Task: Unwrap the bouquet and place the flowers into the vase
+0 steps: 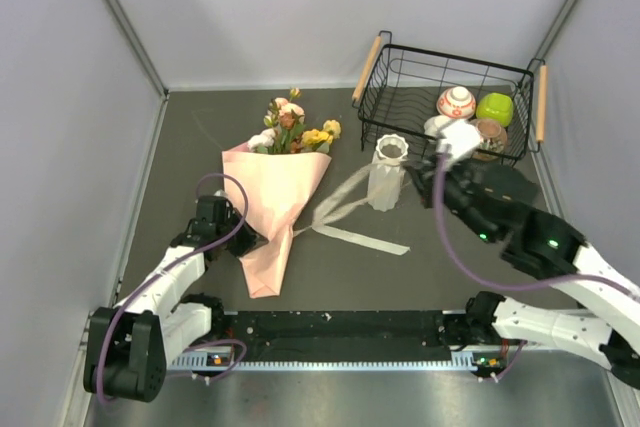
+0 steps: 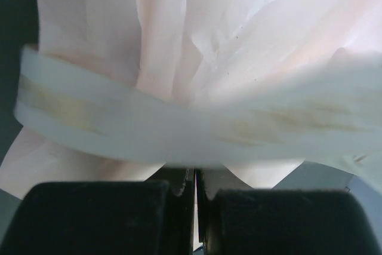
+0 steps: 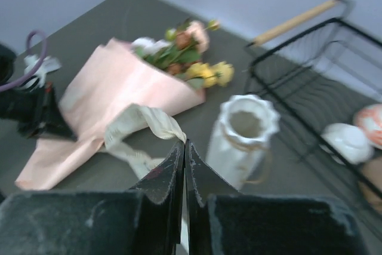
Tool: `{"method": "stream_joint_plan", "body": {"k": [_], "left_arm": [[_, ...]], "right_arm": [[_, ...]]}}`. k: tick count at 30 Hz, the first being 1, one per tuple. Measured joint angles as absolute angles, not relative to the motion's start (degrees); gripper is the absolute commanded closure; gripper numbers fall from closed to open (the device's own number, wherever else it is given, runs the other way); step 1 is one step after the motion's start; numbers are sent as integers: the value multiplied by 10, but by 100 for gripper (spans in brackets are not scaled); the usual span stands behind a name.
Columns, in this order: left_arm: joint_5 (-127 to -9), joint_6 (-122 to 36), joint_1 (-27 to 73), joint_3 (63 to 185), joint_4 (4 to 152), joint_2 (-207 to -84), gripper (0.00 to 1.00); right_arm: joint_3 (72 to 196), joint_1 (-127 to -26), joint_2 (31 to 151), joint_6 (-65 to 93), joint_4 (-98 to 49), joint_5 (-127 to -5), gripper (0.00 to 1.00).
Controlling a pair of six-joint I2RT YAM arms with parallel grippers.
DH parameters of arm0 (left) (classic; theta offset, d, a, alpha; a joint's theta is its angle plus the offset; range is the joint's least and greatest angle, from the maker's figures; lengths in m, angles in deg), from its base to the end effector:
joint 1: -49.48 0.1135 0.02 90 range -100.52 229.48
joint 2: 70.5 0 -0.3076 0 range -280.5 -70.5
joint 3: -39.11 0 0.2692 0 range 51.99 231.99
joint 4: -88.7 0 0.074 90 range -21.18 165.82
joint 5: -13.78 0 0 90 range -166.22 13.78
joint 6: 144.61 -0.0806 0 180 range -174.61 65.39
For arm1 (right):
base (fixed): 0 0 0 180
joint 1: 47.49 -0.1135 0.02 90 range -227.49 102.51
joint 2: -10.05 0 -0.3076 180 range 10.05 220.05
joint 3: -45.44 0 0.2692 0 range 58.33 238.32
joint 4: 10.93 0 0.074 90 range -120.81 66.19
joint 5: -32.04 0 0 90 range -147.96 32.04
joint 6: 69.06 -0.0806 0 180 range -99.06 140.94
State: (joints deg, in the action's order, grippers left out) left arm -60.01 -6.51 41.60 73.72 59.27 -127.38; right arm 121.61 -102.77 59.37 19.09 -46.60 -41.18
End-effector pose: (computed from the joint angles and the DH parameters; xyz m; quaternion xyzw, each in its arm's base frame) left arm 0.1900 -0.0490 0.1503 -0.2781 0.8941 -0.2700 0.2243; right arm 0.1382 0.1586 0.4452 -0.2529 0.7137 0.2105 0.6183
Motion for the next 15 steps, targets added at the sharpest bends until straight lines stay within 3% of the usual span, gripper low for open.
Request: {"method": "stream_joint_plan", "body": {"k": [6,15], "left_arm": [[-607,-66,416,737,592,-1274,100],[-607,-77,416,737,592,-1274,100]], "right_arm": [[1268,-1024,493,231,-545,-244,100],[1303,-1010,499,340,-625,4,100]]}}
